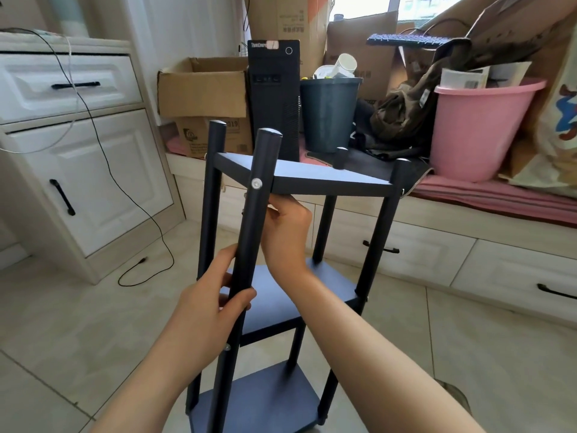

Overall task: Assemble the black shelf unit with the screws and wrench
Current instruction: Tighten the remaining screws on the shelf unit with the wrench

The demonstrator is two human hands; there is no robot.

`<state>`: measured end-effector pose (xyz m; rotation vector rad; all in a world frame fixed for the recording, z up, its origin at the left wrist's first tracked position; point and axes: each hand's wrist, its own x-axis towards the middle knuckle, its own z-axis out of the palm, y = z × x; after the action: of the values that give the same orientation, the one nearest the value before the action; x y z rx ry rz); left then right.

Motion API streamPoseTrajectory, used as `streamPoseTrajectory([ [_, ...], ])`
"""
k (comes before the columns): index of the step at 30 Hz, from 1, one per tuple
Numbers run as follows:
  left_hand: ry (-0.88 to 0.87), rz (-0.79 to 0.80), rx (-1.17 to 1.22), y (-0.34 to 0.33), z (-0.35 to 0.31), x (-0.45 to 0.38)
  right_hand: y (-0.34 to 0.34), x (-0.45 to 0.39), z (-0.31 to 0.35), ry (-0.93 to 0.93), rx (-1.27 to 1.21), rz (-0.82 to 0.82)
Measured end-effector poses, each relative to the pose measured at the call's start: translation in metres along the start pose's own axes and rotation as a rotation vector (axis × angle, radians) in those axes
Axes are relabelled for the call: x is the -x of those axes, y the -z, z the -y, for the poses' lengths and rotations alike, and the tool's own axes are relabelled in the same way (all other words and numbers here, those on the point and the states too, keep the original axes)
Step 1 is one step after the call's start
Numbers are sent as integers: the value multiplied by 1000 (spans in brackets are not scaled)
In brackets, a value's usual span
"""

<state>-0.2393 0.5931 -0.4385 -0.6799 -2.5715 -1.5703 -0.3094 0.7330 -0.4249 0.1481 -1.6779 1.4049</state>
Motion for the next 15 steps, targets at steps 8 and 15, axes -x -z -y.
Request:
streamPoseTrajectory([
  [8, 15, -11, 18, 3, 1, -1, 1, 2, 4, 48, 44, 46],
  [15, 35, -24, 13, 5, 2, 1, 29, 8, 17, -43, 124, 291],
])
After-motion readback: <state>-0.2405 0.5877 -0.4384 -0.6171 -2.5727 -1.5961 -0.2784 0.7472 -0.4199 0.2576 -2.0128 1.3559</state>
